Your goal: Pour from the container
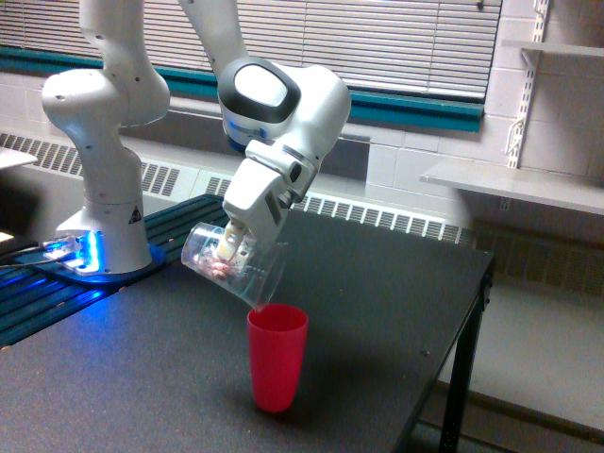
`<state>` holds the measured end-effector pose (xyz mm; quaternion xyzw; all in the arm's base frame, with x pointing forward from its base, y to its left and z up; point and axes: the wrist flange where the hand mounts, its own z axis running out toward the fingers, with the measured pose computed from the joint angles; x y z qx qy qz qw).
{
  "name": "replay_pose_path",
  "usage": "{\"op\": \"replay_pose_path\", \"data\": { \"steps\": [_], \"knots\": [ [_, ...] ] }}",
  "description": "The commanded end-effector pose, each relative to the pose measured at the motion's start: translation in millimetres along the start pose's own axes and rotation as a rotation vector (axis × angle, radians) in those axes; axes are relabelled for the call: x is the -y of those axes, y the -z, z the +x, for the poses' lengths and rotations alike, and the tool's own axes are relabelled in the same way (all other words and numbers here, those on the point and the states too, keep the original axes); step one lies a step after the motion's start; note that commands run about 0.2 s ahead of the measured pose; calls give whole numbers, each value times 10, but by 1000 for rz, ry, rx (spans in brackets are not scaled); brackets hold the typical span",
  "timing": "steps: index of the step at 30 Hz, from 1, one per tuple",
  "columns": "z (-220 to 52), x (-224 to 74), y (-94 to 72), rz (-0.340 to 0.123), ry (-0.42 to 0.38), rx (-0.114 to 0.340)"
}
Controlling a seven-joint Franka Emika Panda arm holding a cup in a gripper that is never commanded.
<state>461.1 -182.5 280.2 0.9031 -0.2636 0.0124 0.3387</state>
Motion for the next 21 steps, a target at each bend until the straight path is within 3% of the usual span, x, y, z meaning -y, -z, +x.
{"op": "replay_pose_path", "data": {
  "steps": [1, 21],
  "knots": [
    [21, 47, 31, -18, 34, -12],
    [8, 30, -8, -7, 37, -7]
  ]
}}
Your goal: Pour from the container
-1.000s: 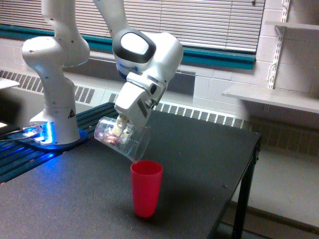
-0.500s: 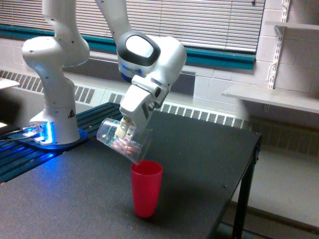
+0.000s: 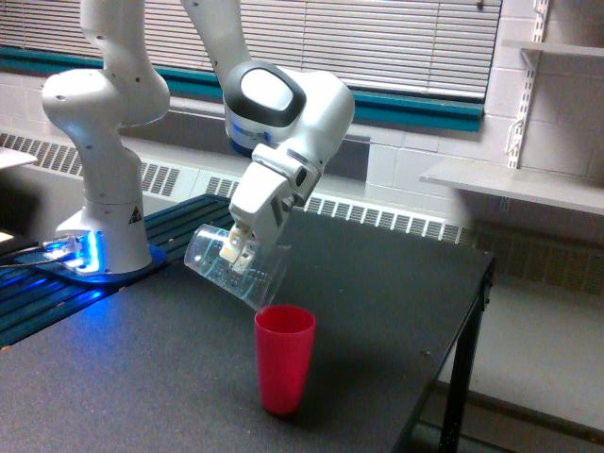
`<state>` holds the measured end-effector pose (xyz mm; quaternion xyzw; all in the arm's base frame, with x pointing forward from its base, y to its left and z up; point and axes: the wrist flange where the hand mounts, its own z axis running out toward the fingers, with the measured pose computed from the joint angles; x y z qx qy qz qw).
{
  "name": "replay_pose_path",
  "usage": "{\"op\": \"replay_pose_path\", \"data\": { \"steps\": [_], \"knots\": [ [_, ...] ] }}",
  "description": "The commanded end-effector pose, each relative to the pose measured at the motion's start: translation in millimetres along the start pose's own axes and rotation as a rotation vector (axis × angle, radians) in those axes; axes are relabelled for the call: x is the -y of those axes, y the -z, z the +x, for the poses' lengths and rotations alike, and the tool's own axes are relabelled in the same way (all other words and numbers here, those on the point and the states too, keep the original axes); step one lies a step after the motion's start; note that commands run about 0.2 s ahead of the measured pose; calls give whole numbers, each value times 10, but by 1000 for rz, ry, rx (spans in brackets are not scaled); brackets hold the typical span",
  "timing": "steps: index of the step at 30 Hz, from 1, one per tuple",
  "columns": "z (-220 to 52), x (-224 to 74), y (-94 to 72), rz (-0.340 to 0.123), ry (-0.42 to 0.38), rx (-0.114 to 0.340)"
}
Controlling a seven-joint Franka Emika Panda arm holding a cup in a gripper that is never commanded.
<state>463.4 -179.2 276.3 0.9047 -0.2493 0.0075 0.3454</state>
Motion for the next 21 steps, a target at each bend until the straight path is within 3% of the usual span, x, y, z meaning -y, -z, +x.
{"op": "replay_pose_path", "data": {
  "steps": [1, 21],
  "knots": [
    [13, -38, -3, 12, 2, -3],
    [17, -559, 81, 221, -130, -25]
  ]
}}
